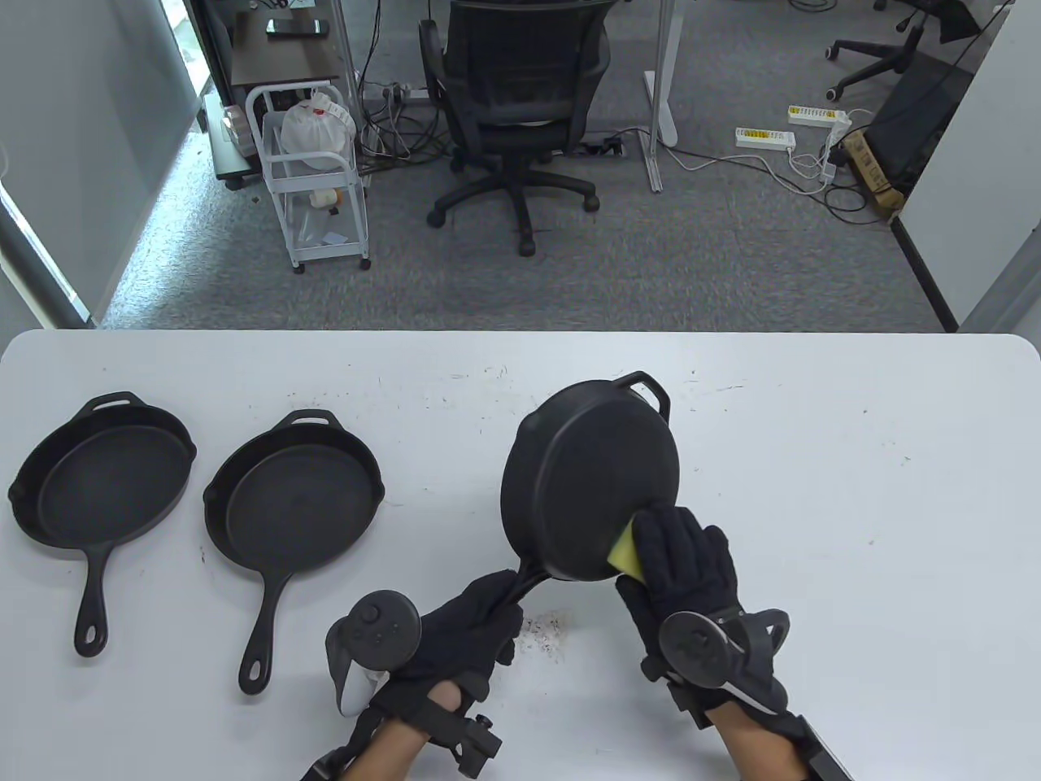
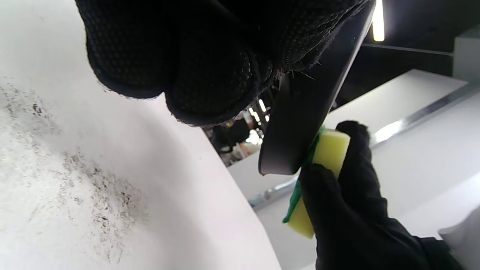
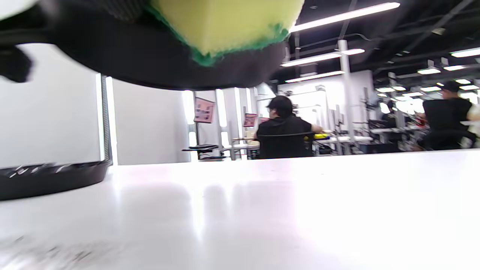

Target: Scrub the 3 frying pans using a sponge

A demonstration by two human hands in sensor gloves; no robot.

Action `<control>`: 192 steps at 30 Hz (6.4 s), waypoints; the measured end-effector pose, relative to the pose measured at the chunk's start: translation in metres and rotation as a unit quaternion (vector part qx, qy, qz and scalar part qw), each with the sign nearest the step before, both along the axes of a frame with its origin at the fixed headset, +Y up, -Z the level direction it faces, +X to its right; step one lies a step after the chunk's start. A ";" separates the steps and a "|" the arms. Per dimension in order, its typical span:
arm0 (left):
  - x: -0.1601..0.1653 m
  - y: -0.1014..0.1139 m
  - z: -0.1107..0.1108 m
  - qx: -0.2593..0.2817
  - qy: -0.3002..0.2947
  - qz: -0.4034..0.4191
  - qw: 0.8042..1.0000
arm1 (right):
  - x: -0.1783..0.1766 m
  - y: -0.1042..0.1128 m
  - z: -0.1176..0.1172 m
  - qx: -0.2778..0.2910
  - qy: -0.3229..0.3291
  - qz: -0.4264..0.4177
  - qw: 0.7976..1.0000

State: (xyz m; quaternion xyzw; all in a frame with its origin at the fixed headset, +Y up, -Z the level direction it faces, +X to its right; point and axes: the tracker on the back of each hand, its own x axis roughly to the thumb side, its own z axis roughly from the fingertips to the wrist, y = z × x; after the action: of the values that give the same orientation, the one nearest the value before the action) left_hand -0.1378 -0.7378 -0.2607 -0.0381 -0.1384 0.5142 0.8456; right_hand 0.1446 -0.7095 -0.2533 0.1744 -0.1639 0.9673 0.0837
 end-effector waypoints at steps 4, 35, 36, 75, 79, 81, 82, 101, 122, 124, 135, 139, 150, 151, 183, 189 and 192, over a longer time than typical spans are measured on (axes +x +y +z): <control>0.008 0.000 0.001 0.014 -0.019 -0.065 0.998 | -0.019 0.004 0.013 0.029 0.030 0.020 0.999; 0.032 0.039 -0.049 0.006 0.095 -0.134 0.986 | 0.064 0.015 -0.018 -0.030 -0.114 -0.115 0.986; 0.036 0.039 -0.056 -0.003 0.101 -0.153 0.983 | 0.064 0.016 -0.017 -0.028 -0.113 -0.115 0.987; -0.033 0.062 -0.066 -0.054 0.222 -0.495 0.839 | 0.063 0.011 -0.017 -0.028 -0.086 -0.119 0.989; -0.092 0.055 -0.045 -0.148 0.257 -0.503 0.812 | 0.059 0.009 -0.016 -0.026 -0.083 -0.108 0.990; -0.114 0.044 -0.038 -0.179 0.266 -0.498 0.806 | 0.058 0.009 -0.016 -0.024 -0.082 -0.106 0.991; -0.124 0.038 -0.034 -0.191 0.275 -0.495 0.802 | 0.058 0.009 -0.015 -0.023 -0.082 -0.106 0.991; -0.158 0.018 -0.031 -0.168 0.331 -0.409 0.834 | 0.058 0.006 -0.018 -0.035 -0.078 -0.119 0.989; -0.030 0.070 -0.045 0.060 0.227 -0.355 0.905 | 0.048 0.017 -0.007 -0.009 -0.063 -0.102 0.993; -0.010 0.059 -0.041 0.069 0.199 -0.340 0.917 | 0.043 0.020 -0.004 0.000 -0.056 -0.093 0.994; 0.065 0.010 -0.013 0.103 0.099 -0.326 0.935 | 0.023 0.017 0.000 -0.010 -0.055 0.013 0.998; 0.067 0.009 -0.005 0.125 0.065 -0.316 0.938 | 0.015 0.008 -0.005 -0.036 -0.056 0.050 0.997; 0.084 0.019 0.016 0.173 -0.015 -0.346 0.922 | -0.004 0.004 -0.005 0.028 -0.094 0.103 0.990; 0.084 0.020 0.018 0.177 -0.021 -0.352 0.919 | 0.003 0.008 -0.006 0.033 -0.115 0.086 0.989; 0.079 0.022 0.024 0.197 -0.001 -0.355 0.914 | 0.042 0.000 -0.020 0.013 -0.194 0.019 0.981; 0.059 0.026 0.019 0.184 0.072 -0.313 0.929 | 0.021 -0.011 -0.024 -0.040 -0.140 0.084 0.986; 0.054 0.024 0.015 0.171 0.070 -0.302 0.935 | -0.005 -0.014 -0.015 -0.015 -0.093 0.143 0.985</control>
State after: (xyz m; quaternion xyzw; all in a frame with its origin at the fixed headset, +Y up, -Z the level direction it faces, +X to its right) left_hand -0.0843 -0.7137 -0.2453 0.1034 -0.1471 0.2049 0.9621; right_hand 0.1396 -0.7239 -0.2684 0.1035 -0.1295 0.9838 -0.0682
